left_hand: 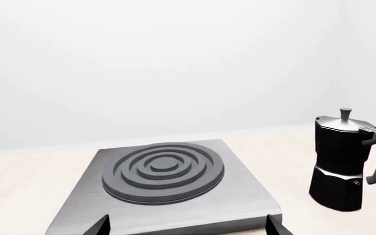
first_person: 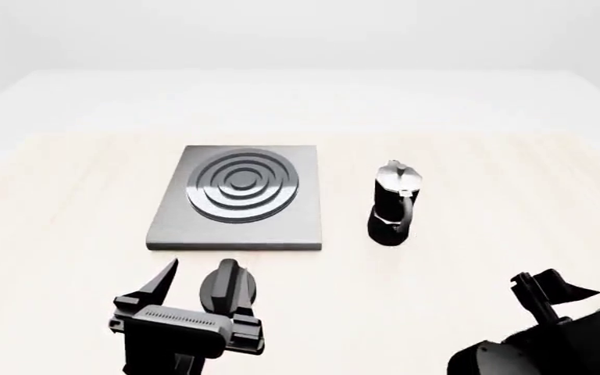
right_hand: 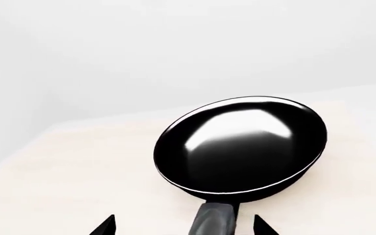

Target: Put the frying pan on the stove.

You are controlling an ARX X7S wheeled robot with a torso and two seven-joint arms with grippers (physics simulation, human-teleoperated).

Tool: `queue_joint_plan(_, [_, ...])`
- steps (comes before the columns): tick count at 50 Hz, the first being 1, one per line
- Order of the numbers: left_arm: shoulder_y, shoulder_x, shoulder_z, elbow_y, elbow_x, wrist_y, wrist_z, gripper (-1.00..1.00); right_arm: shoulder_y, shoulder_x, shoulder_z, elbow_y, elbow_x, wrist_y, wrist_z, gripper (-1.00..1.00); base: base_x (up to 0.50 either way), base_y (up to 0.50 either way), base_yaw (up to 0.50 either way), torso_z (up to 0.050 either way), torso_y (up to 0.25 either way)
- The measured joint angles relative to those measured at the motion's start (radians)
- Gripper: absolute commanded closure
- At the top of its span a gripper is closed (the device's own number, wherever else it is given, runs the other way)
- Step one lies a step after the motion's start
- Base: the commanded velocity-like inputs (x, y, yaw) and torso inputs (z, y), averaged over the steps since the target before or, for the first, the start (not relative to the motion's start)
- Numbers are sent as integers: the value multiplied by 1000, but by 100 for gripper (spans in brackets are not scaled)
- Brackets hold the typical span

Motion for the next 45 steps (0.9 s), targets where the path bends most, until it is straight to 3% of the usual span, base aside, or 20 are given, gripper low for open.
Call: queue_joint_plan(45, [5, -21, 15, -17, -19, 24, -20, -100, 103, 47, 14, 329, 103, -90, 13, -100, 0, 0, 0, 0, 0])
